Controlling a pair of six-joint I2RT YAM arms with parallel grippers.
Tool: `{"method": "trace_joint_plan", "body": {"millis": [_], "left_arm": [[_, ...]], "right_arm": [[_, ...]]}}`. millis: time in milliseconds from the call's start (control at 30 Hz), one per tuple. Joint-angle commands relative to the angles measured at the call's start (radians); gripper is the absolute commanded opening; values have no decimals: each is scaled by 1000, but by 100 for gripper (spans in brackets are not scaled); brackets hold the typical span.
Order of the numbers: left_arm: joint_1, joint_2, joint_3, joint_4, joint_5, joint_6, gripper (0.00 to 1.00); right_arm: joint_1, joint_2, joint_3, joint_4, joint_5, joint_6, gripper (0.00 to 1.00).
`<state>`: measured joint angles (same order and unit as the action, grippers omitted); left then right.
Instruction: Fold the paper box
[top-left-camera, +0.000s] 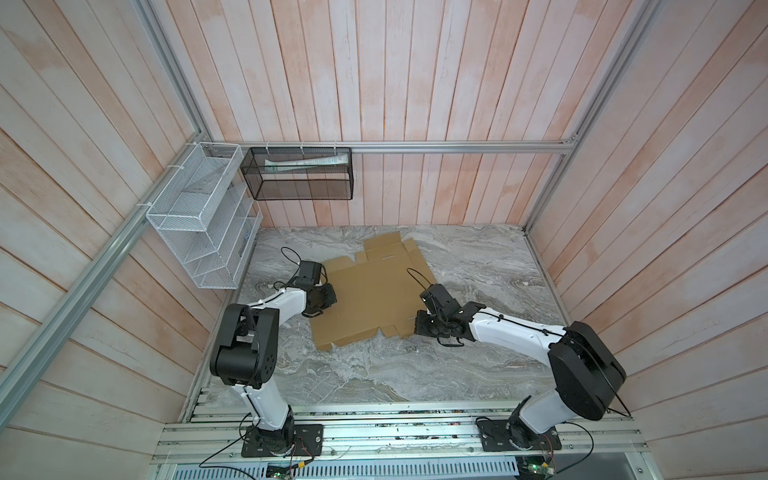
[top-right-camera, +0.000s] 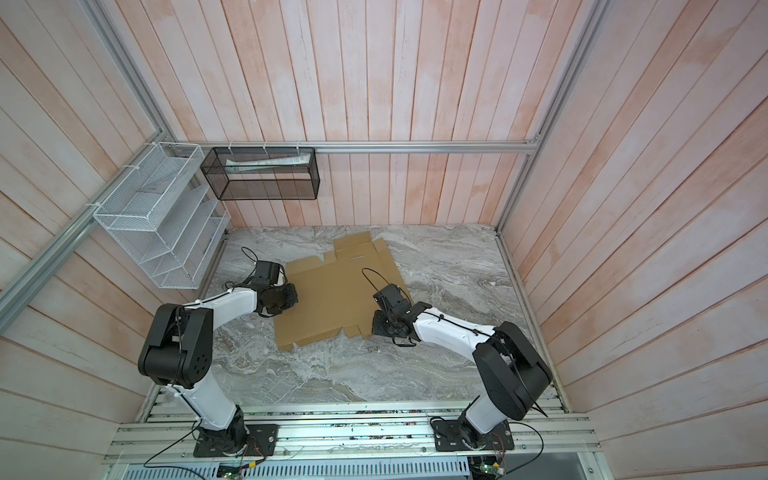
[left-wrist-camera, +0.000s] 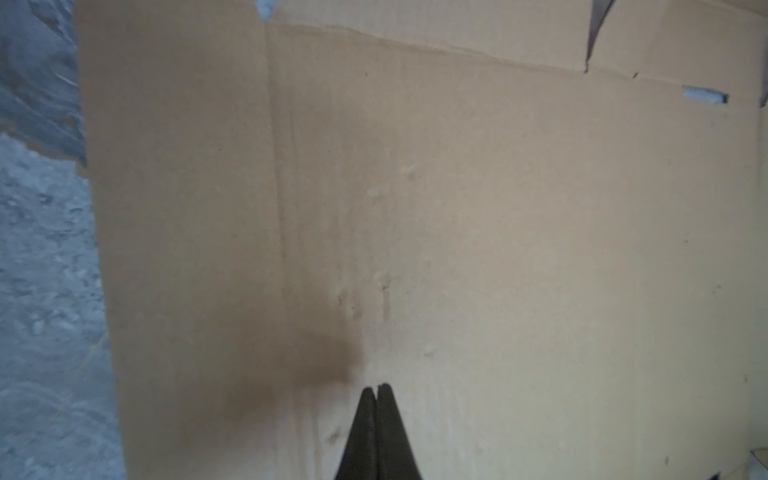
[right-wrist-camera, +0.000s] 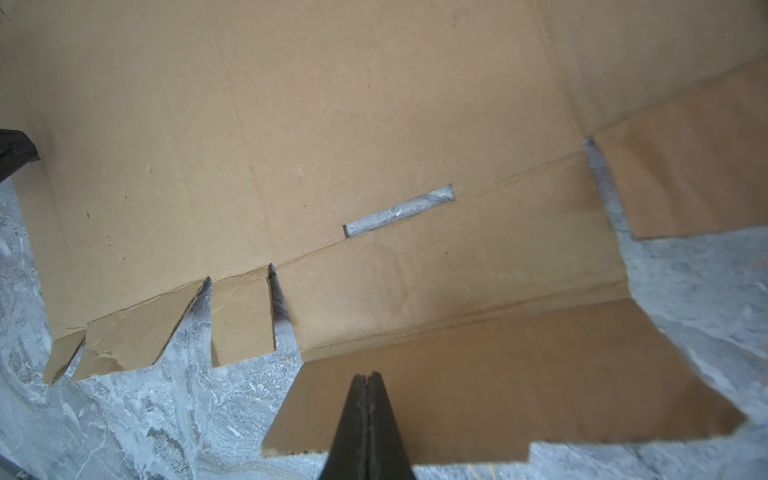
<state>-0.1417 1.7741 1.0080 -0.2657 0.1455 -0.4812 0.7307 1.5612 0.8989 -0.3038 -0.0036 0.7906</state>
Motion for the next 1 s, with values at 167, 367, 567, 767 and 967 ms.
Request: {"method": "trace_joint_plan", "body": {"millis": [167, 367, 567, 767, 967], "left_arm": [[15, 47, 32, 41, 15, 19, 0], [15, 48, 19, 43, 19, 15, 0], [15, 31, -6, 44, 20, 14, 0], [16, 11, -36, 49, 37, 9, 0], [10, -23, -94, 51, 46, 3, 0]], "right_arm": [[3, -8, -48, 9, 22, 29, 0], [3, -10, -97, 37, 8, 50, 0], [3, -19, -160, 67, 0, 76, 0], [0, 3, -183, 82, 4, 85, 0], [-22, 23, -181, 91, 6, 75, 0]]}}
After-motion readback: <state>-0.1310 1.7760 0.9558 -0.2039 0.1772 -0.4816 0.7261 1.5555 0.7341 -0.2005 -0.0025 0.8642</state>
